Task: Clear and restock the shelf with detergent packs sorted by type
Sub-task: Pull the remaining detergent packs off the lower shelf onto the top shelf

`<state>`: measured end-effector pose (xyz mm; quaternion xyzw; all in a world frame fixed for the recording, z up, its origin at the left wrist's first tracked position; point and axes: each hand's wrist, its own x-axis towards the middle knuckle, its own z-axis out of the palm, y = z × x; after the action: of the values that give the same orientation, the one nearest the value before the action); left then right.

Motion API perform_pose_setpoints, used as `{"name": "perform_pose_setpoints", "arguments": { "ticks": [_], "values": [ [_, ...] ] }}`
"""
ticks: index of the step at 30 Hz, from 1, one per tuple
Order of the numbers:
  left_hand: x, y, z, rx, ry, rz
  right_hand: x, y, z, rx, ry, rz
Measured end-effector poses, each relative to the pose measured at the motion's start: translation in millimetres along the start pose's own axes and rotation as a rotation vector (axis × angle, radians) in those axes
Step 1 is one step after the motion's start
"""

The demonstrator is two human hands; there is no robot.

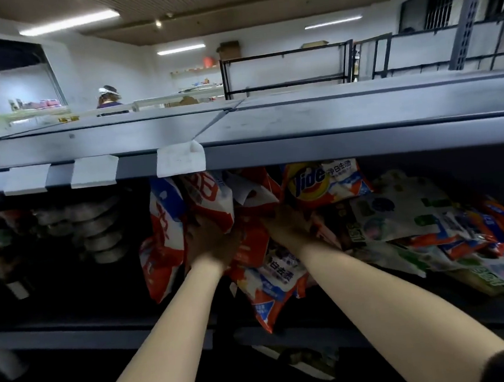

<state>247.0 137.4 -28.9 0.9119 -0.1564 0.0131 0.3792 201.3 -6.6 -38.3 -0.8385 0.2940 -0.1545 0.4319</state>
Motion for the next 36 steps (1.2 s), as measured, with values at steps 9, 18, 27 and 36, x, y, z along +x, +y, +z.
{"name": "perform_pose_setpoints", "arguments": {
  "ticks": [9, 18, 27, 36],
  "values": [
    [6.2, -1.9, 2.0, -0.081, 0.049, -0.009, -45.7, -24.0, -25.2, 0.505, 0.276, -0.196],
    [1.5, 13.9, 9.3, -0.136, 0.189, 0.036, -71.3, 1.8, -104.5, 0.536, 0.640, -0.078],
    [-52.7, 61.2, 1.0, -0.268, 0.513, 0.086, -91.8, 24.7, -164.2, 0.748, 0.631, 0.118],
    [-138.9, 96.6, 23.8, -0.185, 0.557, 0.092, -147.6, 70.0, -226.1, 0.812, 0.469, 0.083]
  ]
}}
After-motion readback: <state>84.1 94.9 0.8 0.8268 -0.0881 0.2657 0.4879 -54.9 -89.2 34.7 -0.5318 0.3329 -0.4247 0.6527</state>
